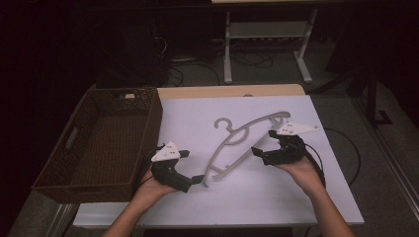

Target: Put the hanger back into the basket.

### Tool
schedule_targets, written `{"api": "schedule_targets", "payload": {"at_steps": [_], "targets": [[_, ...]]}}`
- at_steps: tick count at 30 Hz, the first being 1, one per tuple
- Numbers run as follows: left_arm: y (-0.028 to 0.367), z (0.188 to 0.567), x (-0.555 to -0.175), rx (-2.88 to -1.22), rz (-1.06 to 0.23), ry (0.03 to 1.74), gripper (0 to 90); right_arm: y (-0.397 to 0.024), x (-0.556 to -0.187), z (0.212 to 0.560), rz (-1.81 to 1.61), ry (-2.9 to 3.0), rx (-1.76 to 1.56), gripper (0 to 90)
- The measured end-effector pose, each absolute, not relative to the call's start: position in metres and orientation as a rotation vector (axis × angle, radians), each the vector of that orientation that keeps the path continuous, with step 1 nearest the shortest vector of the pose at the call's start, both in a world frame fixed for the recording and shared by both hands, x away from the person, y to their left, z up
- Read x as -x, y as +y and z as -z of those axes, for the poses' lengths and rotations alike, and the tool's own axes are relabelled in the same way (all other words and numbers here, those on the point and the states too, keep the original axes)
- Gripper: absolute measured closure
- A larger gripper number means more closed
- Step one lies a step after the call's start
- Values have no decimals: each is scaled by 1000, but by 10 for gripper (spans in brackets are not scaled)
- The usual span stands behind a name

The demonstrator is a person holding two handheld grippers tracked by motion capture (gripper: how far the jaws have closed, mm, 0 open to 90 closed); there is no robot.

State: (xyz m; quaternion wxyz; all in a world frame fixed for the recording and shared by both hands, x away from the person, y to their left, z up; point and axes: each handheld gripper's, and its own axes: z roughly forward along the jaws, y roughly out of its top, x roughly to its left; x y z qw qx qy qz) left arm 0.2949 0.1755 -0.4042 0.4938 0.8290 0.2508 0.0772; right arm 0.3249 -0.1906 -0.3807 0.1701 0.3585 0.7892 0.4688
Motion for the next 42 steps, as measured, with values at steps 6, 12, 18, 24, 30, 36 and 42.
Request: {"api": "schedule_targets", "payload": {"at_steps": [6, 12, 18, 24, 30, 36, 42], "targets": [[176, 404, -294, -2006, -183, 610, 0, -187, -349, 381, -1253, 2264, -1061, 341], [178, 404, -295, -2004, -175, 613, 0, -185, -374, 382, -1183, 2266, -1132, 591], [178, 403, -296, -1998, -166, 613, 0, -195, -414, 392, -1058, 2267, -1254, 827], [177, 404, -296, -2001, -159, 608, 0, -206, -437, 396, -984, 2251, -1294, 892], [175, 403, -296, -1996, -150, 606, 0, -212, -464, 404, -837, 2283, -1313, 894], [173, 404, -295, -2004, -141, 599, 0, -213, -478, 417, -723, 2332, -1296, 894], [172, 405, -295, -2005, -135, 597, 0, -213, -481, 421, -657, 2363, -1309, 895]]}}
